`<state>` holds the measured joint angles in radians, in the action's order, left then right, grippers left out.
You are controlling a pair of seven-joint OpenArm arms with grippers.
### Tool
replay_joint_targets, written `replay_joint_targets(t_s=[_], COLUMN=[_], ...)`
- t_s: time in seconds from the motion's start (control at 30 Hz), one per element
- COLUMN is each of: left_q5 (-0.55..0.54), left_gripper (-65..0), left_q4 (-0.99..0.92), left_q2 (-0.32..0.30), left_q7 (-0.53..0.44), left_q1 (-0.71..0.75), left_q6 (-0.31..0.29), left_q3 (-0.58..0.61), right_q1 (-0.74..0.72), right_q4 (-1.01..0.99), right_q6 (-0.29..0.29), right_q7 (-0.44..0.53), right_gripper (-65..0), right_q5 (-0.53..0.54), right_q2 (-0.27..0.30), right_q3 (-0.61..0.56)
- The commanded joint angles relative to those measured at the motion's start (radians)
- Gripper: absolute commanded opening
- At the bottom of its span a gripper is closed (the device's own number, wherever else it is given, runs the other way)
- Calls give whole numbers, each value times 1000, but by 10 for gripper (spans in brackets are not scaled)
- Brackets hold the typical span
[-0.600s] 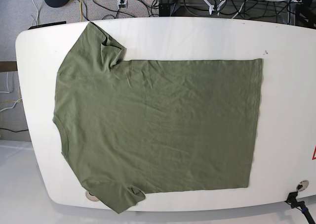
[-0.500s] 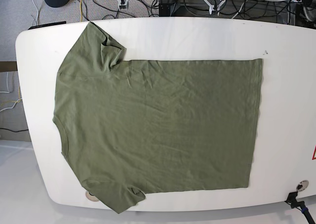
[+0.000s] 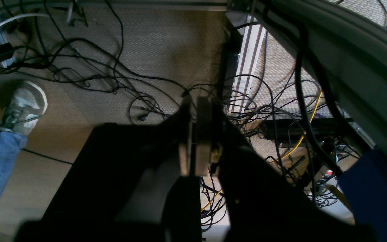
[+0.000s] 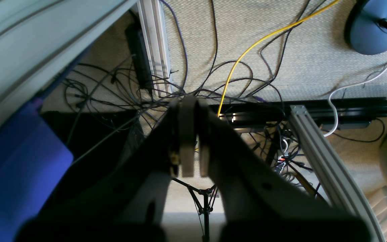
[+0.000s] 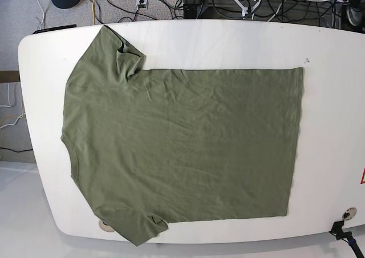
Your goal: Fold the T-shirt properly
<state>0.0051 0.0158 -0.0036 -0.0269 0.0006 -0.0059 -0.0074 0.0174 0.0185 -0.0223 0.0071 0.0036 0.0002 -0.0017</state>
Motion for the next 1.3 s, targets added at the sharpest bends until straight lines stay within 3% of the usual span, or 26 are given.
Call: replay_joint_targets(t_s=[0.0,0.2,0.37,0.4,1.13,1.2,1.27], left_q5=[1,-2,2,1,8,8,8], left_gripper=[-639,-639,-640,-650,-634,-589,-473], left_q4=[1,13,66,57,59,59,60], left_q2=[-3,-12,-41,-29,-32,-32,-32], left_q7=[-11,-38,-133,-95,-90,-89,-90], left_q1=[1,25,107,85,92,97,117], left_q6=[-2,-3,-2,4,-3,-4,-4], left_q3=[-2,-5,0,-5,-6,-6,-6], right_q1=[0,15,85,69,114,143,175], right_q4=[-4,5,75,60,177,234,288], right_q6=[2,6,-1,-11,-11,-11,-6], right_q7=[2,7,7,18,23,20,17], right_gripper=[-638,-639,-640,-639,-630,-630,-629], right_q5=[3,3,8,-6,-4,-4,-4], right_q2=[3,6,20,16,22,22,22], right_q3=[1,2,-8,4,16,16,16])
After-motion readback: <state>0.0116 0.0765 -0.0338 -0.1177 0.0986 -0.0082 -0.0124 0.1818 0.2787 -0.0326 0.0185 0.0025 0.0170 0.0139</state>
